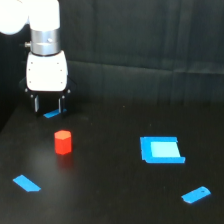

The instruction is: Pick up the red object from the table

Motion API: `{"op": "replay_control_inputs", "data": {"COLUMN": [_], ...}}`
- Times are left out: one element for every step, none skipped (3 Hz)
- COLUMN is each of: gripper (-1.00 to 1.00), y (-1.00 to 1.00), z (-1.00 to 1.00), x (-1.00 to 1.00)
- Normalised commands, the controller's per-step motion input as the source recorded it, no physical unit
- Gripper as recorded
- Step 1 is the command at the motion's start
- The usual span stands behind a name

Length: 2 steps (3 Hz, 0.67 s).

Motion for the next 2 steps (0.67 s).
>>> {"op": "replay_control_inputs", "data": {"gripper": [1.00, 1.00], "y": [0.03, -0.46], "z": [-0.02, -0.11], "x": [-0.01, 0.33]}}
